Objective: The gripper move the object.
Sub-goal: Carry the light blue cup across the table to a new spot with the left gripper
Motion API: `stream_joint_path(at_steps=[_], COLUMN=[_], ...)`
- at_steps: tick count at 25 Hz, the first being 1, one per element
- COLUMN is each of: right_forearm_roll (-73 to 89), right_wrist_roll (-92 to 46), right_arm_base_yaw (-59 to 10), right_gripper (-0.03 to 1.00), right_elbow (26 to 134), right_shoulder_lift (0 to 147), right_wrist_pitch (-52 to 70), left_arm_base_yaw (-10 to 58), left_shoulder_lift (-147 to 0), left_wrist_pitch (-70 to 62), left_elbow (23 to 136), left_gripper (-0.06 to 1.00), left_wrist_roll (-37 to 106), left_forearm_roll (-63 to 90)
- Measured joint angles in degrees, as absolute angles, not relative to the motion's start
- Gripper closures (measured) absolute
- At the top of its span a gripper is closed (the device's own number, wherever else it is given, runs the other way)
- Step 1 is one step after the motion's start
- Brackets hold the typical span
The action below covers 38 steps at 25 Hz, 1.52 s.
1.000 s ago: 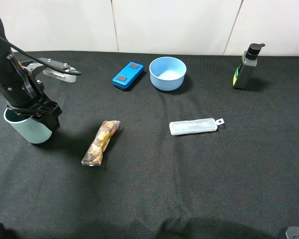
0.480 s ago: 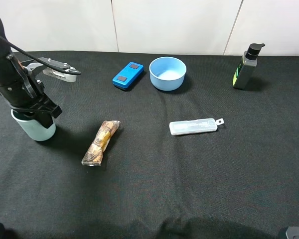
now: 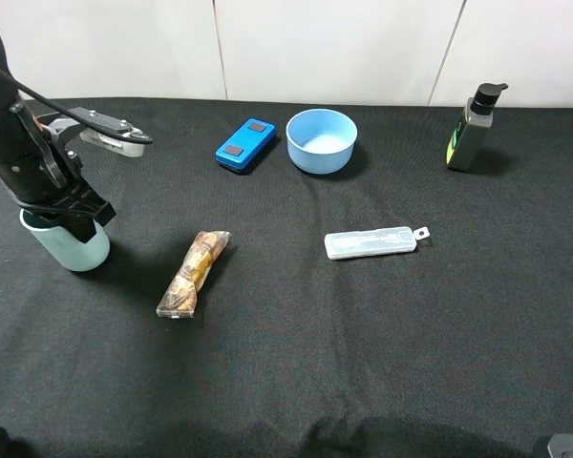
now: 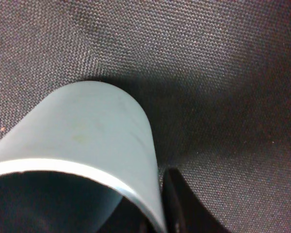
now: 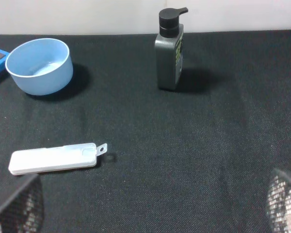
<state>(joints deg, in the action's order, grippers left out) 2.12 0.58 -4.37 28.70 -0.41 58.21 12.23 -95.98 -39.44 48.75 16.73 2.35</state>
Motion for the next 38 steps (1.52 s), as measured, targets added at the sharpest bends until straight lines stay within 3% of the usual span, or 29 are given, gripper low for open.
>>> stream_joint_path(at_steps=[10, 27, 38], right_forearm_roll=[2.1, 2.1, 2.1], right_wrist_roll=[0.6, 0.6, 0.6], right_arm_base_yaw=[-4.4, -4.4, -4.4], right_gripper=[0.27, 0.27, 0.27], right_elbow=[28.7, 28.7, 28.7], right_shoulder_lift=[-0.4, -0.4, -0.4], right_wrist_pitch=[58.2, 58.2, 58.2], left_arm_base_yaw=[12.2, 12.5, 22.0], left_shoulder_lift=[-94.1, -88.6, -88.6], left_wrist_pitch=[-47.1, -64.1, -66.1], left_elbow=[51.4, 66.3, 76.7], left_gripper=[0.92, 0.92, 0.92], left_wrist_roll=[16.7, 15.5, 11.7], left_forearm_roll=[3.0, 3.0, 3.0])
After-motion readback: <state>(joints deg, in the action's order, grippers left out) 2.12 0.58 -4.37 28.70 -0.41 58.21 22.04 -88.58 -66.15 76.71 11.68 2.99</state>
